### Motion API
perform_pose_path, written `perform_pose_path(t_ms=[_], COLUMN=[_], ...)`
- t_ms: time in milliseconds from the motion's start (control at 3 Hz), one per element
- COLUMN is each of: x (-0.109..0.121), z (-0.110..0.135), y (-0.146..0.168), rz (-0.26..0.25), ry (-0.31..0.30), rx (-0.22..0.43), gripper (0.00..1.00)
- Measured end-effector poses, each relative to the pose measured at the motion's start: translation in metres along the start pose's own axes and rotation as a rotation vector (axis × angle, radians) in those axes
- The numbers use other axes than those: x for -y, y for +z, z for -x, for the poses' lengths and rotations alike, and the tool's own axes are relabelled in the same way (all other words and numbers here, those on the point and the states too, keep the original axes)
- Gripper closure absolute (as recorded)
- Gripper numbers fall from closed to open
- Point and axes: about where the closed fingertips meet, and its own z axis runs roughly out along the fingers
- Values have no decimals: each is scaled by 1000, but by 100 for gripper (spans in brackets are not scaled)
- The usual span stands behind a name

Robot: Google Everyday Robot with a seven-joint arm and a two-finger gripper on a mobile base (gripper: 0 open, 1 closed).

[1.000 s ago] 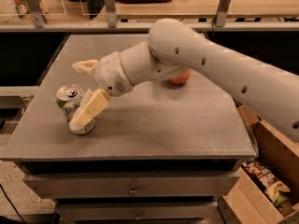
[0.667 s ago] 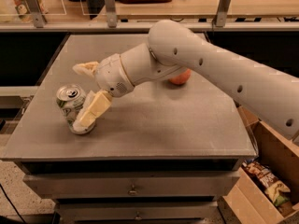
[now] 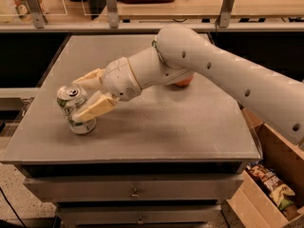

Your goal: Knock 7up can over

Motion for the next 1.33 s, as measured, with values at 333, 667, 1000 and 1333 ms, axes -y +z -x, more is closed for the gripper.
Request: perform_pose_path(t_ms=[333, 667, 1000, 1333], x=[-7, -14, -11, -2], z=[-4, -3, 10, 22], y=[-12, -23, -34, -53], rz=[0, -12, -51, -114], ry=[-20, -9, 4, 24], rx=[9, 28, 61, 0], gripper=[63, 87, 100, 100])
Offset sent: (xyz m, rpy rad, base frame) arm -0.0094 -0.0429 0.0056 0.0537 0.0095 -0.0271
